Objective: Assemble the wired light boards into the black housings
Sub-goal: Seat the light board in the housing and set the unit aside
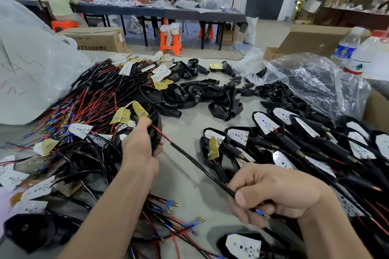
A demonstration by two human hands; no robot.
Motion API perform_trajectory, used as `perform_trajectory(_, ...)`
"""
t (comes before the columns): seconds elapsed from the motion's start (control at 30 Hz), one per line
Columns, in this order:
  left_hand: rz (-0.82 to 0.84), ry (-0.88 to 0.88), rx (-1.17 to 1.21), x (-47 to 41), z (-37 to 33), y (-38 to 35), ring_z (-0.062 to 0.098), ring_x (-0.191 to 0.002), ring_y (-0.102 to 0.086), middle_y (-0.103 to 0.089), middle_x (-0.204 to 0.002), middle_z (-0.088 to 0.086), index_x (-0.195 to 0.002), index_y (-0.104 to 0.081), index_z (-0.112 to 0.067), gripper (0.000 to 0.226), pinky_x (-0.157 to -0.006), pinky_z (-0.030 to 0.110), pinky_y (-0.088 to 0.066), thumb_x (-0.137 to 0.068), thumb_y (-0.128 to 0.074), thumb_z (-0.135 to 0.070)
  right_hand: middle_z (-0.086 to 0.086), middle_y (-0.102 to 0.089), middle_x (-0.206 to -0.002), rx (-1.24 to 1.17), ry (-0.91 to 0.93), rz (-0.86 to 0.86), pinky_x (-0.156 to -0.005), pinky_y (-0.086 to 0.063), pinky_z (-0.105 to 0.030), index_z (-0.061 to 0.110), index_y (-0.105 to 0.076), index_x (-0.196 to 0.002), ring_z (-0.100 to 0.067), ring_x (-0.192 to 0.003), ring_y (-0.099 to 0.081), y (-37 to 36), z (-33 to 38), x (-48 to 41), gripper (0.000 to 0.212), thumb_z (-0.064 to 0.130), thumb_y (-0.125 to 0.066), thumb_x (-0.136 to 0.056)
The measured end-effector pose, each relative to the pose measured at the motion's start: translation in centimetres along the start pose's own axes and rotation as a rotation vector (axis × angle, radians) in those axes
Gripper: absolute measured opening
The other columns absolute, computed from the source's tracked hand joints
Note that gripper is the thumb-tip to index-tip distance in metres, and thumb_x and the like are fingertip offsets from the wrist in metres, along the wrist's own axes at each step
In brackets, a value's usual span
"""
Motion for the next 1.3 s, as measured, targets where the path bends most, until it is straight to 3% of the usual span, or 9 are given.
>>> perform_trajectory(0.13, 0.027, -0.039, -0.012, 0.6, 0.1, -0.5, 0.011, -0.042, -0.047, -0.069, -0.071, 0.007, -0.099, -0.067, -0.003, 0.019, -0.032, 0.021, -0.026, -0.098, -0.058, -0.020, -0.007, -0.068, -0.071, 0.019, 0.038, 0.056, -0.058, -0.040, -0.032, -0.012, -0.072, -0.087, -0.020, -0.059, -0.051, -0.2, 0.0, -0.3, 0.033, 0.021, -0.071, -0.085)
perform_trajectory(0.23, 0.059, -0.068, -0.030, 0.8, 0.0, -0.8, 0.013, -0.045, -0.050, -0.072, -0.080, 0.011, -0.105, -0.065, -0.002, 0.020, -0.032, 0.021, -0.027, -0.097, -0.060, -0.019, -0.003, -0.067, -0.069, -0.070, 0.072, -0.066, -0.049, -0.035, -0.017, 0.002, -0.076, -0.083, -0.005, -0.048, -0.048, 0.1, -0.2, -1.5, 0.017, 0.018, -0.069, -0.083)
perform_trajectory(0.4, 0.122, -0.110, -0.038, 1.0, -0.3, -1.2, 0.012, -0.048, -0.050, -0.071, -0.081, 0.012, -0.090, -0.068, -0.007, 0.031, -0.037, 0.022, -0.030, -0.103, -0.058, -0.033, 0.000, -0.065, -0.066, -0.227, 0.182, -0.095, -0.049, -0.021, -0.030, 0.015, -0.073, -0.085, 0.000, -0.040, -0.040, 0.7, -0.1, -2.3, 0.026, 0.037, -0.083, -0.077)
perform_trajectory(0.53, 0.235, -0.063, -0.037, 1.8, 0.4, -2.0, 0.014, -0.055, -0.050, -0.071, -0.084, 0.012, -0.105, -0.068, -0.003, 0.037, -0.041, 0.023, -0.034, -0.105, -0.044, -0.031, -0.010, -0.063, -0.068, -0.357, 0.387, -0.397, -0.054, -0.020, -0.029, 0.015, -0.076, -0.093, -0.004, -0.041, -0.042, 2.8, 0.7, -2.2, 0.021, 0.023, -0.083, -0.075)
perform_trajectory(0.63, 0.253, -0.039, -0.147, 2.5, 1.2, -2.5, 0.015, -0.055, -0.047, -0.073, -0.084, 0.012, -0.108, -0.072, -0.003, 0.037, -0.047, 0.027, -0.034, -0.102, -0.041, -0.022, -0.011, -0.065, -0.070, -0.384, 0.518, -0.641, -0.052, -0.039, -0.018, 0.017, -0.078, -0.083, -0.010, -0.047, -0.046, 4.0, 1.2, -1.7, 0.019, 0.003, -0.066, -0.078)
perform_trajectory(0.83, 0.258, -0.223, -0.500, 3.8, 1.3, -3.1, 0.003, -0.051, -0.052, -0.064, -0.065, -0.009, -0.083, -0.073, -0.027, 0.033, -0.049, 0.019, -0.041, -0.083, -0.044, -0.044, -0.015, -0.068, -0.073, -0.352, 0.590, -0.988, -0.057, -0.053, -0.021, 0.005, -0.070, -0.081, -0.016, -0.057, -0.062, 4.5, 1.1, -2.2, 0.029, -0.019, -0.056, -0.088)
perform_trajectory(0.97, 0.311, -0.380, -0.684, 5.0, 1.4, -3.7, 0.013, -0.059, -0.051, -0.059, -0.068, 0.012, -0.079, -0.059, -0.012, 0.044, -0.060, 0.038, -0.039, -0.079, -0.038, -0.051, -0.013, -0.070, -0.070, -0.298, 0.525, -1.061, -0.057, -0.054, -0.024, 0.005, -0.068, -0.083, -0.018, -0.062, -0.069, 3.7, 0.6, -3.5, 0.023, -0.015, -0.058, -0.090)
perform_trajectory(1.13, 0.228, -0.420, -0.665, 4.8, 0.9, -3.1, 0.005, -0.058, -0.047, -0.052, -0.062, -0.014, -0.080, -0.057, -0.011, 0.039, -0.067, 0.039, -0.041, -0.082, -0.040, -0.045, -0.014, -0.074, -0.076, -0.423, 0.563, -1.052, -0.058, -0.056, -0.023, 0.006, -0.069, -0.086, -0.019, -0.063, -0.071, 3.8, 0.6, -3.4, 0.023, -0.013, -0.058, -0.092)
perform_trajectory(1.3, 0.253, -0.430, -0.730, 4.9, 1.0, -3.3, 0.007, -0.056, -0.042, -0.048, -0.063, -0.002, -0.070, -0.047, -0.012, 0.033, -0.064, 0.038, -0.035, -0.085, -0.037, -0.040, -0.017, -0.073, -0.079, -0.489, 0.615, -1.018, -0.061, -0.057, -0.024, 0.004, -0.068, -0.087, -0.020, -0.065, -0.072, 3.7, 1.0, -3.2, 0.021, -0.012, -0.057, -0.094)
Point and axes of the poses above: each hand's wrist, its own x-axis away from the middle knuckle, its own y-axis out of the back of the hand, z = x × y, the point moved 6 cm from there along -x, towards the middle knuckle
